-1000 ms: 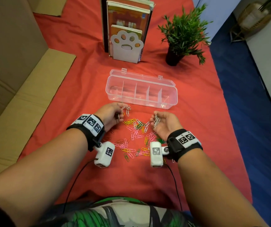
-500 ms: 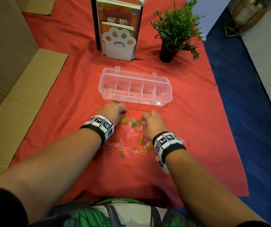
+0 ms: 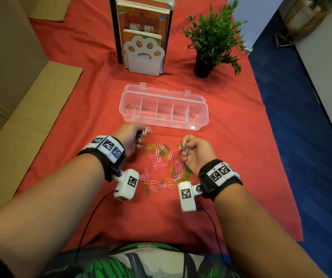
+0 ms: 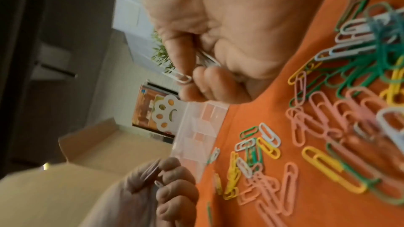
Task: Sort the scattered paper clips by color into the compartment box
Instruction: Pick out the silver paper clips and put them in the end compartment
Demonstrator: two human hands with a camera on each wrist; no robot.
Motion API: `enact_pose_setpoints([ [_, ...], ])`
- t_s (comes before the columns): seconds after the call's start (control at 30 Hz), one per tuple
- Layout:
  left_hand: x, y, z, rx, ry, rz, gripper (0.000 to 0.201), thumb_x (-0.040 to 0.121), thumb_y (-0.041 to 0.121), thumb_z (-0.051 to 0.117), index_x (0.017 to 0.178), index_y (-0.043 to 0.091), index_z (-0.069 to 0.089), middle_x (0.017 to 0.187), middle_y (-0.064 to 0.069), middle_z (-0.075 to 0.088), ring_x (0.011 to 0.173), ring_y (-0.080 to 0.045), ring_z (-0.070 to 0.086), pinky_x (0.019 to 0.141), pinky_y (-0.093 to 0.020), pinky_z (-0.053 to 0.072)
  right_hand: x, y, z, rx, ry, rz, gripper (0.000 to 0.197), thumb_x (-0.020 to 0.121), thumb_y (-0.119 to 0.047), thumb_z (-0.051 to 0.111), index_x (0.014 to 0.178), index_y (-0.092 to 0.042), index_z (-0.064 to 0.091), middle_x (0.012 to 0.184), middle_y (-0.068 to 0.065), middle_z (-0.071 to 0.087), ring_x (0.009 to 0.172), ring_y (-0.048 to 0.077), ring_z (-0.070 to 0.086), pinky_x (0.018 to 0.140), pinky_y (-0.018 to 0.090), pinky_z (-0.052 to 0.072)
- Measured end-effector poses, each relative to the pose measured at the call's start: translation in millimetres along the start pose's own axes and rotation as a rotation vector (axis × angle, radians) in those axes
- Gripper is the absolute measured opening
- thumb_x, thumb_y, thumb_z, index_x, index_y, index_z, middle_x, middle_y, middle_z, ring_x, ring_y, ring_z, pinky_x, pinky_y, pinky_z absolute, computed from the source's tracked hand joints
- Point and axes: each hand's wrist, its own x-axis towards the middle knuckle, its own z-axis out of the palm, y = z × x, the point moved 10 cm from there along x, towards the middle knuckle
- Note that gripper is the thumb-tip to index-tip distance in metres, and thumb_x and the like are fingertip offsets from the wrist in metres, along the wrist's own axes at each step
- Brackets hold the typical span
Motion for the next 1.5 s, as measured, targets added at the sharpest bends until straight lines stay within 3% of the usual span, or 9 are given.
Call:
enact_pose_setpoints([
  [0.13, -19, -4, 11, -0.453, -0.163, -0.12, 0.003, 0.06, 0.018, 0.043, 0.059, 0.016, 0.045, 0.054, 0.0, 0.05, 0.05, -0.015, 0.048, 0.044, -0.017, 0.044, 0, 11, 4, -0.02, 0.023, 0.087, 0.015, 0.079, -0.015, 0.044, 0.069, -0.012, 0.054, 0.06, 0.001, 0.048, 0.048, 0.011, 0.041, 0.041, 0.018, 0.034],
  [0.27, -16, -4, 7, -0.443, -0.094, -0.093, 0.019, 0.059, 0.007, 0.037, 0.068, 0.01, 0.053, 0.063, -0.007, 0.058, 0.054, -0.019, 0.063, 0.051, -0.025, 0.056, 8, 8, -6, -0.749, 0.2, 0.08, 0.022, 0.088, -0.014, 0.048, 0.068, -0.022, 0.05, 0.063, -0.006, 0.042, 0.049, 0.007, 0.037, 0.041, 0.017, 0.032],
  [0.37, -7, 2, 7, -0.12, 0.015, -0.059, 0.031, 0.076, -0.002, 0.027, 0.073, 0.011, 0.055, 0.065, -0.001, 0.041, 0.038, -0.009, 0.044, 0.038, -0.014, 0.039, 12, 10, -7, -0.911, 0.208, 0.086, 0.026, 0.094, -0.01, 0.04, 0.07, -0.018, 0.046, 0.064, -0.003, 0.045, 0.049, 0.01, 0.042, 0.043, 0.019, 0.035],
  [0.47, -2, 26, 9, 0.501, 0.142, 0.126, 0.036, 0.089, 0.002, 0.034, 0.095, 0.01, 0.068, 0.09, -0.003, 0.06, 0.07, -0.019, 0.056, 0.062, -0.025, 0.047, 13, 15, -11, -0.796, 0.245, 0.119, 0.03, 0.094, -0.003, 0.034, 0.07, -0.013, 0.049, 0.064, 0.001, 0.047, 0.044, 0.012, 0.046, 0.039, 0.022, 0.037],
  [0.67, 8, 39, 11, 1.033, 0.226, 0.347, 0.031, 0.085, 0.023, 0.049, 0.102, 0.01, 0.071, 0.11, -0.013, 0.07, 0.108, -0.031, 0.06, 0.091, -0.032, 0.047, 11, -4, -6, -1.369, 0.304, 0.021, 0.03, 0.09, -0.021, 0.044, 0.105, -0.002, 0.06, 0.113, 0.016, 0.063, 0.104, 0.032, 0.06, 0.089, 0.034, 0.047],
  [1.0, 20, 39, 14, 1.354, 0.236, 0.411, 0.021, 0.087, 0.016, 0.05, 0.096, 0.007, 0.066, 0.102, -0.017, 0.067, 0.096, -0.034, 0.062, 0.084, -0.039, 0.052, 11, 3, 28, -1.809, 0.243, -0.188, 0.039, 0.083, -0.003, 0.048, 0.122, 0.001, 0.044, 0.124, 0.018, 0.044, 0.11, 0.034, 0.053, 0.09, 0.04, 0.048],
  [1.17, 16, 39, -2, 1.071, 0.285, 0.331, 0.025, 0.09, 0.021, 0.05, 0.086, 0.002, 0.065, 0.082, -0.016, 0.066, 0.078, -0.032, 0.06, 0.07, -0.032, 0.046, 24, 2, 11, -1.339, 0.2, -0.096, 0.018, 0.082, -0.004, 0.047, 0.095, -0.01, 0.057, 0.106, 0.011, 0.056, 0.092, 0.027, 0.059, 0.079, 0.032, 0.048],
  [1.3, 8, 7, -10, 0.119, 0.082, -0.006, 0.018, 0.084, 0.016, 0.047, 0.066, 0.014, 0.047, 0.056, 0.0, 0.039, 0.035, -0.011, 0.037, 0.039, -0.014, 0.029, 23, 6, 7, -0.514, 0.092, 0.019, 0.026, 0.083, 0.006, 0.044, 0.074, -0.016, 0.051, 0.066, -0.001, 0.048, 0.05, 0.01, 0.037, 0.039, 0.019, 0.027],
  [1.5, -22, -7, 17, -0.444, -0.299, -0.2, 0.006, 0.054, 0.022, 0.04, 0.055, 0.017, 0.042, 0.054, 0.001, 0.043, 0.043, -0.013, 0.039, 0.047, -0.016, 0.032, 22, 10, 22, 0.031, 0.056, 0.157, 0.015, 0.088, -0.006, 0.042, 0.081, -0.006, 0.056, 0.066, 0.002, 0.043, 0.056, 0.013, 0.044, 0.043, 0.019, 0.04],
])
